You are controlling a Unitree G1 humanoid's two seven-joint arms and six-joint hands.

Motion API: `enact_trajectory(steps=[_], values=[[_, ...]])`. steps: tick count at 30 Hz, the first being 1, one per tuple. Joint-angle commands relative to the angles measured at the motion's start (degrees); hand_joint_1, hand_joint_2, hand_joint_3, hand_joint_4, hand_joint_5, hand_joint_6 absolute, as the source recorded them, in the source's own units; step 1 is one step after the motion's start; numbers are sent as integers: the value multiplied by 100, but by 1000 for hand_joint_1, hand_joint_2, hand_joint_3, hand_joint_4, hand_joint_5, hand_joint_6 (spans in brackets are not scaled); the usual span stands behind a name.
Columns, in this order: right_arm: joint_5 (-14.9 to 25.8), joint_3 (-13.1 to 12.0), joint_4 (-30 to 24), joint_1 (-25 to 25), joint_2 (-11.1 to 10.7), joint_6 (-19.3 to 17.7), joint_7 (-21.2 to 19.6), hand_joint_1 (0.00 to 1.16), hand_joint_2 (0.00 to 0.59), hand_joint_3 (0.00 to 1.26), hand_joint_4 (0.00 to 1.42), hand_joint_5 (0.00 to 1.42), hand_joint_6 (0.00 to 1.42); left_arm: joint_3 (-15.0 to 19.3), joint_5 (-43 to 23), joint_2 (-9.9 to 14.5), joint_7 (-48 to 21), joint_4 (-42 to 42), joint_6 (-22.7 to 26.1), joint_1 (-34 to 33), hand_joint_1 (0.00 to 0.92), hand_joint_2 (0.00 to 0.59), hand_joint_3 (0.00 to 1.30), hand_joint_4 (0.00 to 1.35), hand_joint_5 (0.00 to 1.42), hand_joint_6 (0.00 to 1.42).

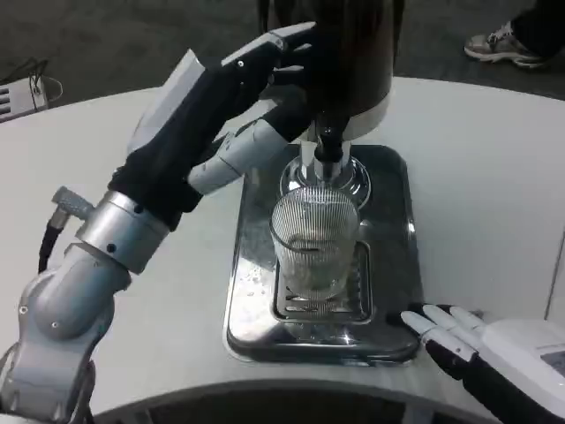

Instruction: Grasp the cup under the faucet to collect the drink, then remove the cup.

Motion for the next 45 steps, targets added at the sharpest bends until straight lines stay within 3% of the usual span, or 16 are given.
enact_trajectory(steps=[1,11,30,45], values=[[59,-40,-25,73,-6,41,-46,513,423,53,0,0,0,-151,24,-84,-317,356,79,-249,0,56,264,247,322,372],[101,-108,-46,145,-11,75,-50,513,423,53,0,0,0,-332,53,-223,-826,985,-172,-611,0,62,242,238,321,350],[206,-137,-63,214,14,123,-63,513,423,53,0,0,0,-902,1123,264,-1127,1220,-869,-878,0,57,163,137,229,277],[276,-125,-61,233,68,244,-62,513,423,53,0,0,0,-1148,1575,435,-1045,1279,-1182,-791,0,52,104,14,111,204]])
